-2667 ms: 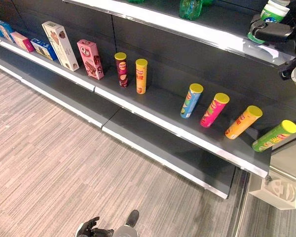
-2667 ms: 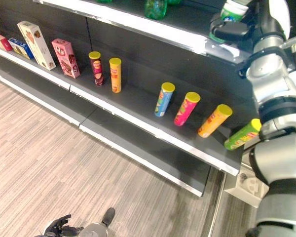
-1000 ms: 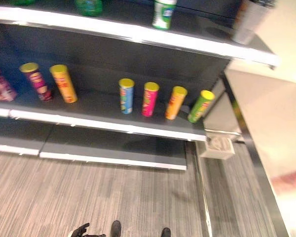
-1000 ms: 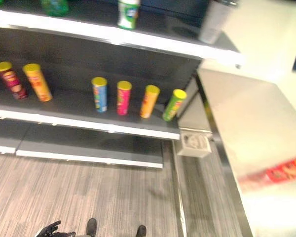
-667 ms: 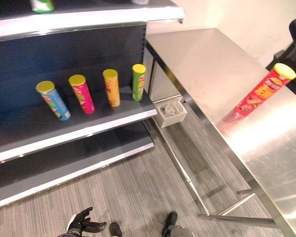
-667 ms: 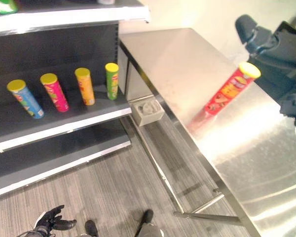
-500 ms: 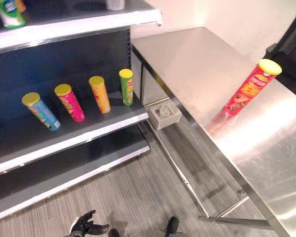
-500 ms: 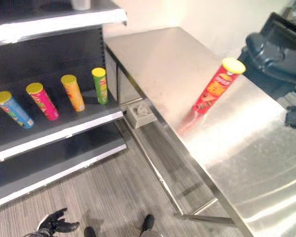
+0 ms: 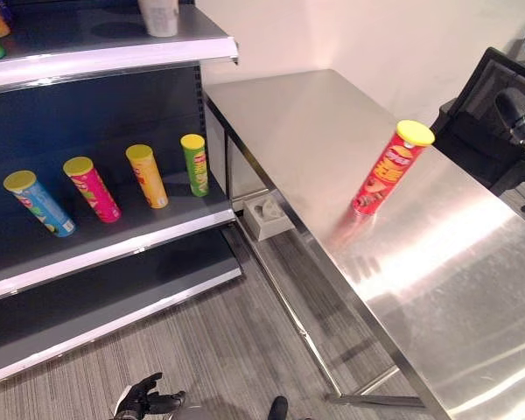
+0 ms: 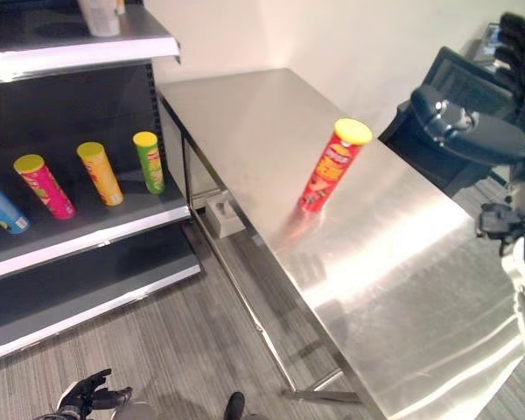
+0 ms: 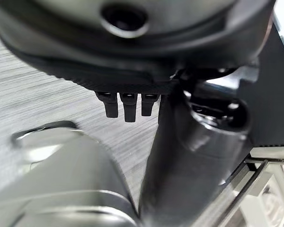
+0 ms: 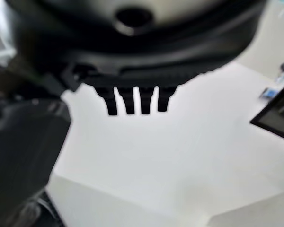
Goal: Put the goods on the table back onto the shelves and tidy them up.
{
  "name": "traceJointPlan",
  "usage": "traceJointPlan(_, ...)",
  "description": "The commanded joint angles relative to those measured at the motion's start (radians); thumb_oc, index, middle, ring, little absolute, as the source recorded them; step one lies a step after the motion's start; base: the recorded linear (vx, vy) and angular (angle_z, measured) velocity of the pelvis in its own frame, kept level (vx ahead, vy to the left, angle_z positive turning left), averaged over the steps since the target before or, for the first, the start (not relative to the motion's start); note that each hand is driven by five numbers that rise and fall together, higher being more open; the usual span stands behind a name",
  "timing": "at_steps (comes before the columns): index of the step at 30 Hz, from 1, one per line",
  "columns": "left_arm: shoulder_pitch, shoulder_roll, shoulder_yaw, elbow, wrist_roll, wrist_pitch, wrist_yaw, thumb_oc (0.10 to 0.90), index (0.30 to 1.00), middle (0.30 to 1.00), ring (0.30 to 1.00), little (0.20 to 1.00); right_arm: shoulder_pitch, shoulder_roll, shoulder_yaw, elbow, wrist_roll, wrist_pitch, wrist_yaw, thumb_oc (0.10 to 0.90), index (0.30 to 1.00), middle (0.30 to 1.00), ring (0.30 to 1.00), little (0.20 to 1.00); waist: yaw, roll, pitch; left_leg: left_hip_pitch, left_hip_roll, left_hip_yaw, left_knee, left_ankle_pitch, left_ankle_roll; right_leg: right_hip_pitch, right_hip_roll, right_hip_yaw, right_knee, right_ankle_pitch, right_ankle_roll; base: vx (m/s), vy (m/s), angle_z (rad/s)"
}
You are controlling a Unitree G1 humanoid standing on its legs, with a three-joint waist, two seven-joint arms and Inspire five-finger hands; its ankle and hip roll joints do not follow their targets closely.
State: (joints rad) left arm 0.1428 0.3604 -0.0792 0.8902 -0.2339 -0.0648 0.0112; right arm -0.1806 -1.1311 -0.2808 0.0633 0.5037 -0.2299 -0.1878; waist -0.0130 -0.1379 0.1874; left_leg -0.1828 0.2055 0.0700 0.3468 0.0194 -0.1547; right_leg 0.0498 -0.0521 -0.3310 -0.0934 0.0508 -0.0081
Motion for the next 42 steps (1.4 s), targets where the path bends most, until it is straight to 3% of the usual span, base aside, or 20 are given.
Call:
traceJointPlan(1, -0.031, 0.011, -0.052, -0.018, -0.004, -0.045, -0.002, 0.800, 0.900, 0.900, 0.900, 0.900, -0.168, -0.073, 0.020, 0.038, 0.000, -0.036, -0.008, 0.800, 0.900, 0.900, 0.900, 0.900, 0.063, 0.023, 0.003, 0.054, -0.078, -0.079, -0.315, 0.010, 0.025, 0.039, -0.025, 0.079, 0.006, -0.067, 0.134, 0.11, 0.137, -0.61)
traceJointPlan(5, -0.032, 0.001, -0.057, -0.005, 0.002, -0.046, -0.003, 0.800, 0.900, 0.900, 0.900, 0.900, -0.202, -0.058, 0.067, 0.046, -0.010, -0.031, 0.001, 0.800, 0.900, 0.900, 0.900, 0.900, 0.051, 0.039, -0.022, 0.104, -0.096, -0.092, -0.368, 0.020, 0.035, 0.048, -0.038, 0.095, 0.006, -0.064, 0.142, 0.13, 0.134, -0.82)
traceJointPlan(11, -0.024, -0.003, -0.059, 0.026, 0.013, -0.047, -0.005, 0.800, 0.900, 0.900, 0.900, 0.900, -0.279, -0.051, 0.192, 0.060, -0.033, -0.009, 0.033, 0.800, 0.900, 0.900, 0.900, 0.900, 0.050, 0.050, -0.043, 0.187, -0.122, -0.023, -0.426, 0.016, 0.058, 0.050, -0.072, 0.138, 0.010, -0.052, 0.158, 0.10, 0.156, -0.31)
traceJointPlan(17, -0.007, -0.007, -0.054, 0.062, 0.032, -0.051, -0.008, 0.800, 0.900, 0.900, 0.900, 0.900, -0.313, -0.029, 0.263, 0.066, -0.054, 0.005, 0.057, 0.800, 0.900, 0.900, 0.900, 0.900, 0.055, 0.041, -0.054, 0.215, -0.136, 0.013, -0.434, -0.010, 0.078, 0.047, -0.096, 0.148, 0.010, -0.038, 0.179, 0.05, 0.078, -0.07)
traceJointPlan(33, -0.016, -0.005, -0.062, 0.097, 0.047, -0.048, -0.005, 0.800, 0.900, 0.900, 0.900, 0.900, -0.406, -0.074, 0.449, 0.119, -0.079, 0.045, 0.112, 0.800, 0.900, 0.900, 0.900, 0.900, 0.070, 0.003, -0.050, 0.206, -0.125, 0.003, -0.434, -0.012, 0.073, 0.034, -0.100, 0.115, 0.006, -0.030, 0.187, 0.01, 0.008, -0.01)
traceJointPlan(42, -0.023, -0.007, -0.071, 0.095, 0.048, -0.044, 0.000, 0.800, 0.900, 0.900, 0.900, 0.900, -0.449, -0.053, 0.479, 0.180, -0.115, 0.060, 0.083, 0.800, 0.900, 0.900, 0.900, 0.900, 0.074, 0.004, -0.046, 0.205, -0.123, -0.006, -0.434, -0.013, 0.072, 0.037, -0.100, 0.101, 0.006, -0.032, 0.188, 0.00, -0.007, 0.03)
